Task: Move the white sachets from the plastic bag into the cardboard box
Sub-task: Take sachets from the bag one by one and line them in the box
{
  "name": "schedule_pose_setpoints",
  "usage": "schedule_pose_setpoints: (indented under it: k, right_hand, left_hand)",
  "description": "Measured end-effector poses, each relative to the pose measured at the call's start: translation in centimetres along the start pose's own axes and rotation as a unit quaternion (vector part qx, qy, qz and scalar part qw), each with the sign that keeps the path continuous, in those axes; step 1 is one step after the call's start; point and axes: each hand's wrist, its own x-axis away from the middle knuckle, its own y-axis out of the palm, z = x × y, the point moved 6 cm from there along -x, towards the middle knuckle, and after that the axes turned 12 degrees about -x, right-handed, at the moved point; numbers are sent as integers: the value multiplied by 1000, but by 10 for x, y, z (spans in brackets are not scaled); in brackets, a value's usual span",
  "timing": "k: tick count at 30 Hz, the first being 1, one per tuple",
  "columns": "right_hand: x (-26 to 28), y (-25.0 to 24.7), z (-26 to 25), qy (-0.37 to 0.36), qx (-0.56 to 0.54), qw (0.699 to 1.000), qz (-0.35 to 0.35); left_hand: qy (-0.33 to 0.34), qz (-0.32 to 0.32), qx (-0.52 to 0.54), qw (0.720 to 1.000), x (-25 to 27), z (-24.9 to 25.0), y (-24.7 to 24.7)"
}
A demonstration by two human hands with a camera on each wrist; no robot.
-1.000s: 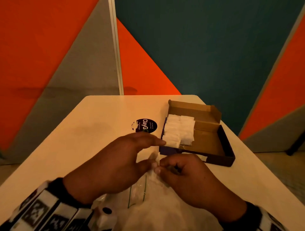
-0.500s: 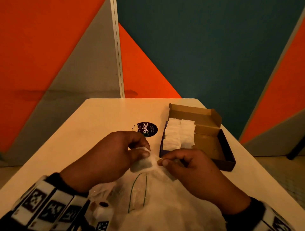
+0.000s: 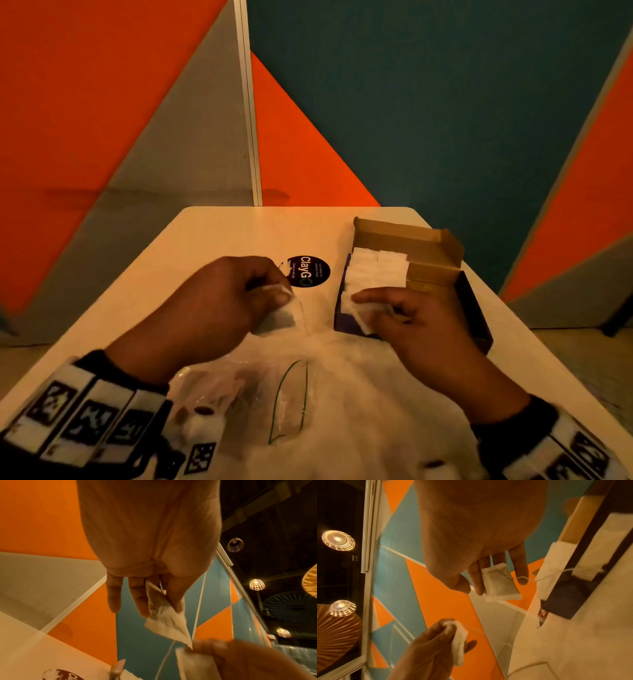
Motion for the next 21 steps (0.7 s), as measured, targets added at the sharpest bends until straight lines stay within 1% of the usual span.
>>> schedule_pose_setpoints:
  k: [2,4,5,8,11,12,15,16,18,19,21]
  right_hand:
    - [0,15,-8,-9,-8,999,-40]
    - [0,32,-13,-13,2,997,-80]
    - [0,37,-14,-13,8,996,-89]
    - [0,34,-12,1,-2,997,-75]
    - [1,23,-9,9,-23,998,-56]
    - [1,21,-10,8,-28,998,-53]
    - [1,20,-16,-8,-26,998,-52]
    - [0,20,-18,-14,-24,998,-50]
    - [-1,20,-17,-16,-34,999,-38]
    - [-1,20,-16,-10,-48,998,-32]
    - [-1,20,-13,6,-85,996,-21]
  left_hand:
    - [26,-24,-14,999,3,14,12]
    - [44,-36,-24,998,5,25,20]
    - [47,-36,-27,998,5,27,21]
    - [43,-25,-42,998,6,24,17]
    - [23,-22,-40,999,7,8,14]
    - [18,-37,-39,998,8,4,17]
    - [34,-94,-81,992,16,2,31]
    - [33,-104,-67,992,18,3,34]
    - [23,-108,21,994,21,4,36]
    - [17,-99,78,992,21,4,35]
    - [19,-50,187,981,20,6,33]
